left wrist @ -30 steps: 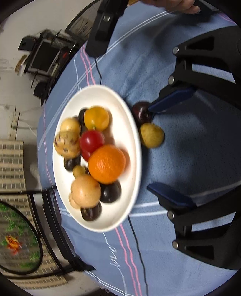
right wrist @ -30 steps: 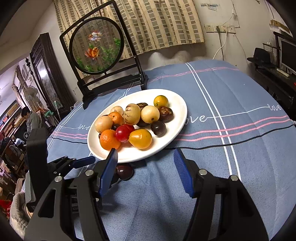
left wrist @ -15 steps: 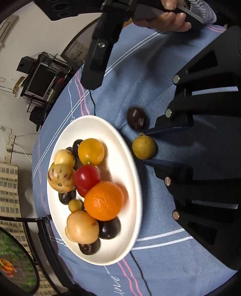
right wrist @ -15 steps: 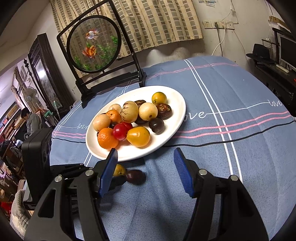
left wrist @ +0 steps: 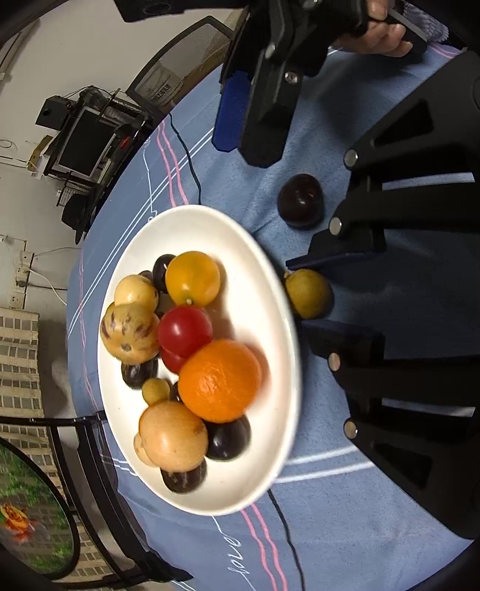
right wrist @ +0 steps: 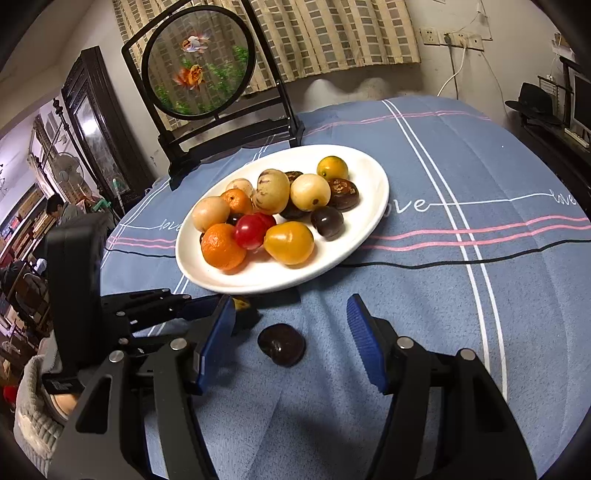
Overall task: Organize fruits
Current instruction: 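Grasp a small olive-green fruit with the left tool while the right grasps a dark red fruit, then carry both fruits onto the white plate and open both tools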
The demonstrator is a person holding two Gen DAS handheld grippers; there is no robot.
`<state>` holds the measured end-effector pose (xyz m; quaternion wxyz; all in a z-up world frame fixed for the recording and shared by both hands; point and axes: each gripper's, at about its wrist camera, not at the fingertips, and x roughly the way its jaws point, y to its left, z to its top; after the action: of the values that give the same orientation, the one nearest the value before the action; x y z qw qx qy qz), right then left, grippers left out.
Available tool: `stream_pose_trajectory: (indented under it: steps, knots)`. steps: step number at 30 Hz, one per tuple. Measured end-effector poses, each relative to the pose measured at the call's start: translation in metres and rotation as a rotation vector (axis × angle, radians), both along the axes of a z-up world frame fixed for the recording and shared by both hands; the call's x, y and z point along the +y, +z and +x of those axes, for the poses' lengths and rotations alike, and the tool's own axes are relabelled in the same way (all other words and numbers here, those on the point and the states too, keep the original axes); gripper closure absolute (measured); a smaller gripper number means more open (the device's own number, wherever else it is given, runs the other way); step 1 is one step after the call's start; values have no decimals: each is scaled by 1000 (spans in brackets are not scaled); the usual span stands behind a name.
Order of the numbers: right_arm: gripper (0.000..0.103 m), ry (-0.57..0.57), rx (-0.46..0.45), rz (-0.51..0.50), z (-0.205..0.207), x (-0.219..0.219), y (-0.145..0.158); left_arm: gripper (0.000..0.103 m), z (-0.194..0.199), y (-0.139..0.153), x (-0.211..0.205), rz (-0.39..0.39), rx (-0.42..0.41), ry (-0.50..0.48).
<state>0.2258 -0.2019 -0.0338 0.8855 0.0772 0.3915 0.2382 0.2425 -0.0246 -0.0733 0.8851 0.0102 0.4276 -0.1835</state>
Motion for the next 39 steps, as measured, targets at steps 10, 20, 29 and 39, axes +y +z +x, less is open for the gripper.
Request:
stream_pose_trajectory:
  steps: [10,20,29,39]
  knots:
    - [40,130,-27,-205,-11,44,-16,77,-34,23,42,52,-117,163]
    - [59,135,-9,-297,3,57,-34,77,-40,28,32,106,-172,188]
    - [72,113,-55,-252,-3,49,-23,77,-52,40,28,154,-256,224]
    - [72,63,-167,-154,-2,28,28,77,-37,64,23,184,-325,255]
